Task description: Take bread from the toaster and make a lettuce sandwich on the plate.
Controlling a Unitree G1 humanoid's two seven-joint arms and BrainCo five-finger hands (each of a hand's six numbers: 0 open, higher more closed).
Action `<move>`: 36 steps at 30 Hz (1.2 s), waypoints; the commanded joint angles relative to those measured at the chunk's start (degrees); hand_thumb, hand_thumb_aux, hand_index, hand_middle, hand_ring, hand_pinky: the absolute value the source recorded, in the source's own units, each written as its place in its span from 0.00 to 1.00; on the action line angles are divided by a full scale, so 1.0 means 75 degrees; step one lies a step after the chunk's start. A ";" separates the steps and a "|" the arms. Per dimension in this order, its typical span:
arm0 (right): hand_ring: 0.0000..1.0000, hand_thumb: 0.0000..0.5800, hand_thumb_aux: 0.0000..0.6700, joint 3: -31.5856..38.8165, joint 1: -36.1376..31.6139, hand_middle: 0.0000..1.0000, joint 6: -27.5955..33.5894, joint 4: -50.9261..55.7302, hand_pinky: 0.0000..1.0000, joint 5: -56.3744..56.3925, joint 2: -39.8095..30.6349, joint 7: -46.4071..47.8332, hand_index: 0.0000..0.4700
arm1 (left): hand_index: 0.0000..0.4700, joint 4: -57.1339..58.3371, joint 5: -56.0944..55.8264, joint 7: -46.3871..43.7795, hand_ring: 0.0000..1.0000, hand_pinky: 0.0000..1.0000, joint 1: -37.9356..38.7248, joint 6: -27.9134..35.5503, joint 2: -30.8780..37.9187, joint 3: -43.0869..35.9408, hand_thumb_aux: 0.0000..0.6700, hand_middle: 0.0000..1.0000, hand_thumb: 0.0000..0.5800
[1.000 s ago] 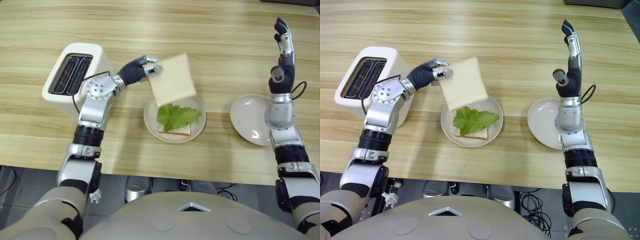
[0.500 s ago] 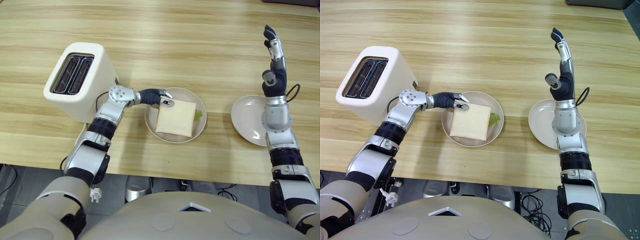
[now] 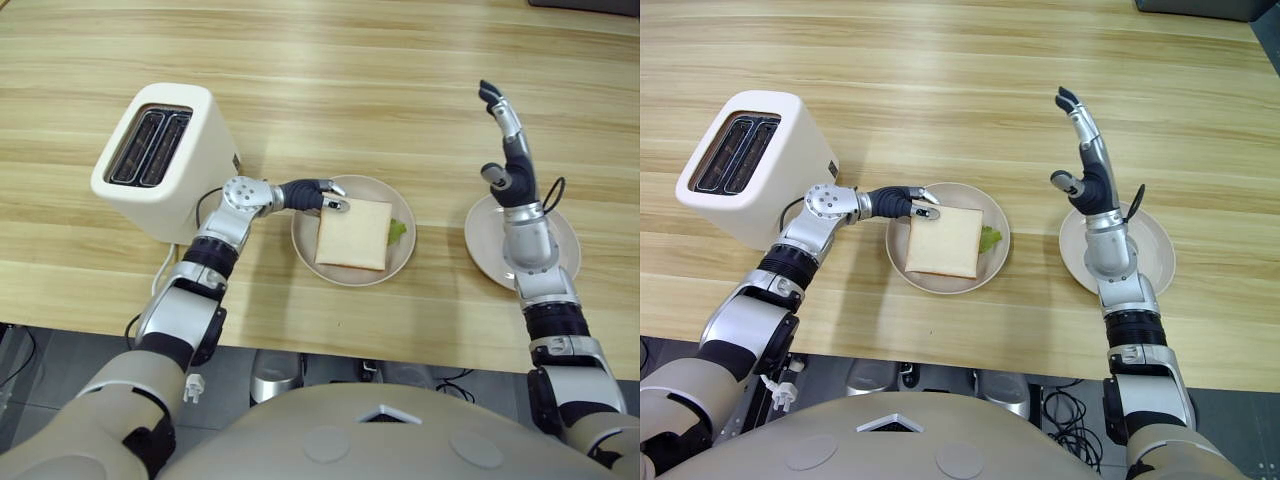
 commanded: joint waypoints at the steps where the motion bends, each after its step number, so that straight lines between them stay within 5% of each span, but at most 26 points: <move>1: 0.00 0.00 0.00 0.0101 0.0024 0.00 -0.0047 0.0028 0.00 -0.0154 0.0047 0.0116 0.00 | 0.98 -0.0117 -0.0166 -0.0159 1.00 1.00 -0.0159 0.0173 -0.0043 0.0196 1.00 1.00 1.00; 36: 0.00 0.00 0.00 0.0531 0.0071 0.00 -0.0205 0.0216 0.00 -0.0378 0.0196 0.0478 0.00 | 0.97 0.1633 0.1537 0.1413 1.00 1.00 -0.0655 -0.1306 -0.0215 -0.0257 1.00 1.00 1.00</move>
